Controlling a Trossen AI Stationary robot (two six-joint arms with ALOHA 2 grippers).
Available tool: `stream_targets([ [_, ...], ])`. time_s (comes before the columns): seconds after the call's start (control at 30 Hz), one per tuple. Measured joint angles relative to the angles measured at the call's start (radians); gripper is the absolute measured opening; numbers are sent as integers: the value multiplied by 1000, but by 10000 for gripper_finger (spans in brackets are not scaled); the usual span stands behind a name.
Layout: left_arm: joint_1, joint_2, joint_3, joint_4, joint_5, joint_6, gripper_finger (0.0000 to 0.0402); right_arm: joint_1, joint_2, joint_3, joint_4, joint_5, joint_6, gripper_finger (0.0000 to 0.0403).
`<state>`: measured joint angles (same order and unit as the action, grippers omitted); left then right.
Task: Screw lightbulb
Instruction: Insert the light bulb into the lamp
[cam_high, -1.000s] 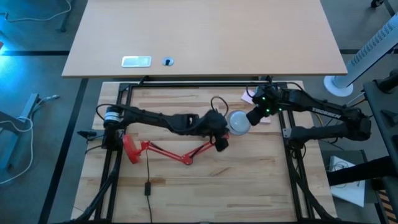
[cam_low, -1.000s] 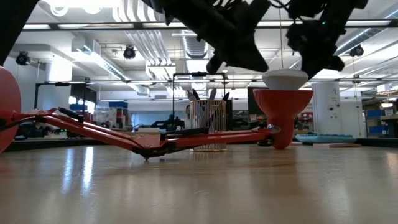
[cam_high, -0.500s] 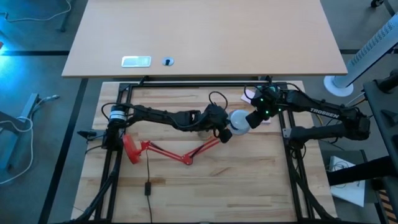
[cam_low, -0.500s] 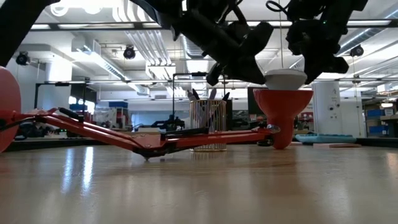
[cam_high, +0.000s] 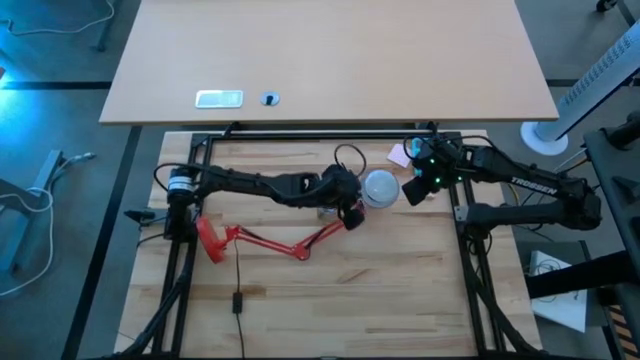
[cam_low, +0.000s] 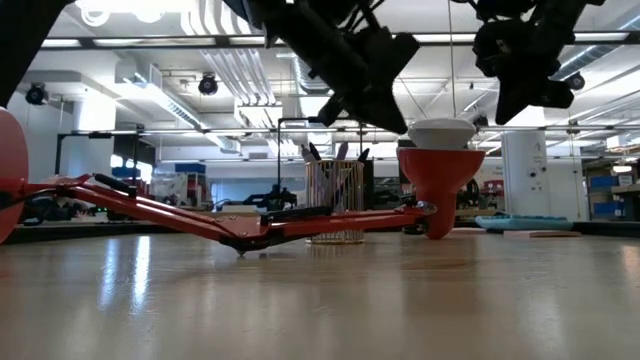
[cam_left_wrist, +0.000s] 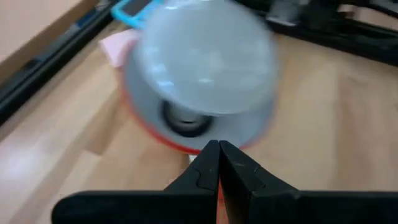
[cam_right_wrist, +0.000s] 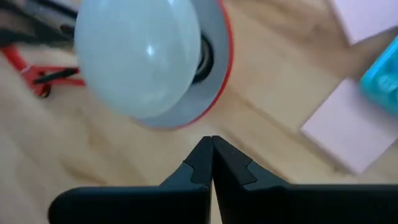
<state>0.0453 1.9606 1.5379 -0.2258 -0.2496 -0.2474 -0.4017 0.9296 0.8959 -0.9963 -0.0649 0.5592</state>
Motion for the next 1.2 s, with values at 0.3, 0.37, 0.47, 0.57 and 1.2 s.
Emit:
stream_targets([
  [0.3, -30, 58, -3, 90, 1, -69, 0, -68, 112, 0, 162, 81, -106, 0],
  [0.37, -21, 71, -3, 136, 8, -71, 0, -89, 137, 0, 188, 52, -117, 0],
  [0.47, -7, 77, 3, 154, 30, -77, 0, -103, 155, 0, 196, 31, -133, 0],
  [0.57, 8, 77, 3, 157, 30, -77, 0, -102, 149, 0, 194, -13, -151, 0],
  [1.2, 55, 3, 5, -8, 67, -27, 0, -112, 73, 30, 17, -122, -200, 0],
])
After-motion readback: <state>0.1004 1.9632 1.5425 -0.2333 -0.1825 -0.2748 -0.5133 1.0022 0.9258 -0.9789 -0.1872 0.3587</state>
